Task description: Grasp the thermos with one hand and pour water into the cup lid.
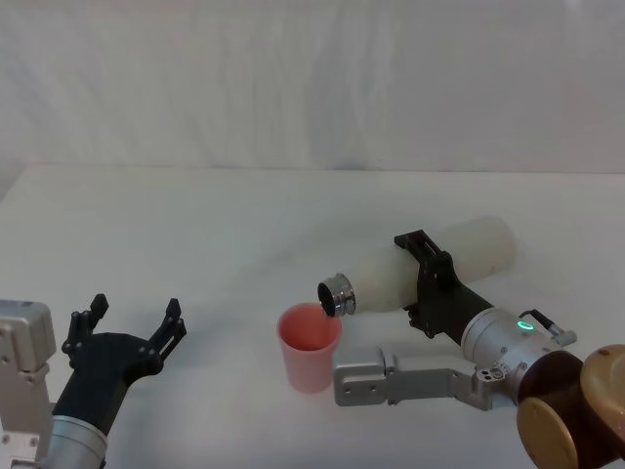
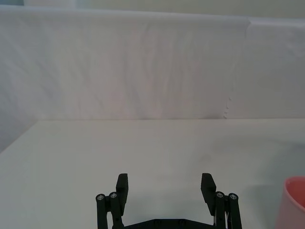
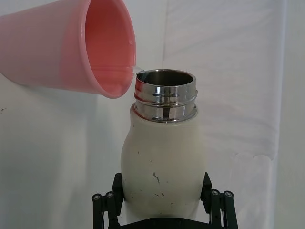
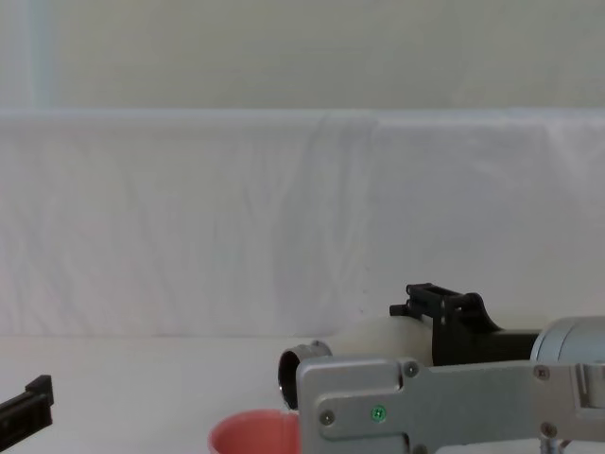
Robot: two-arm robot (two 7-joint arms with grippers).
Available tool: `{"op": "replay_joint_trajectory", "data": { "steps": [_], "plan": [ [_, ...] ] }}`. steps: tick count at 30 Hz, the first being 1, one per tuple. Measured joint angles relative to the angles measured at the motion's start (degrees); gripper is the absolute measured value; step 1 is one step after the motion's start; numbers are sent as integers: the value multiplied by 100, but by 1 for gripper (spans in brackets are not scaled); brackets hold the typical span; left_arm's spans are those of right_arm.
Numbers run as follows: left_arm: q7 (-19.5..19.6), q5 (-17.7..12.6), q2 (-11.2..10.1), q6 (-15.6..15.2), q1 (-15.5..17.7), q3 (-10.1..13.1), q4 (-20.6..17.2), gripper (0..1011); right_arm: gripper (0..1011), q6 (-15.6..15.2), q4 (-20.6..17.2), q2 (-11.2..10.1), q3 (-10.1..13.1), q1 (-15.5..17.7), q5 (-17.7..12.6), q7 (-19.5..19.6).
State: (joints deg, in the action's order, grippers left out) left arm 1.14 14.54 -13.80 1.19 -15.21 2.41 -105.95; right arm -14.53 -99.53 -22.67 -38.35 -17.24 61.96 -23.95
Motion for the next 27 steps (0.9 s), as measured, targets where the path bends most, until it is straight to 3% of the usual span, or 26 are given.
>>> {"op": "replay_joint_trajectory", "data": {
  "steps": [17, 27],
  "plan": [
    [0, 0, 0, 0, 0, 0, 0, 1001, 957, 14, -17, 16, 50, 28, -102, 23],
    [0, 0, 0, 0, 0, 0, 0, 1001, 957, 114, -102, 148, 382, 222, -717, 226]
  ]
}}
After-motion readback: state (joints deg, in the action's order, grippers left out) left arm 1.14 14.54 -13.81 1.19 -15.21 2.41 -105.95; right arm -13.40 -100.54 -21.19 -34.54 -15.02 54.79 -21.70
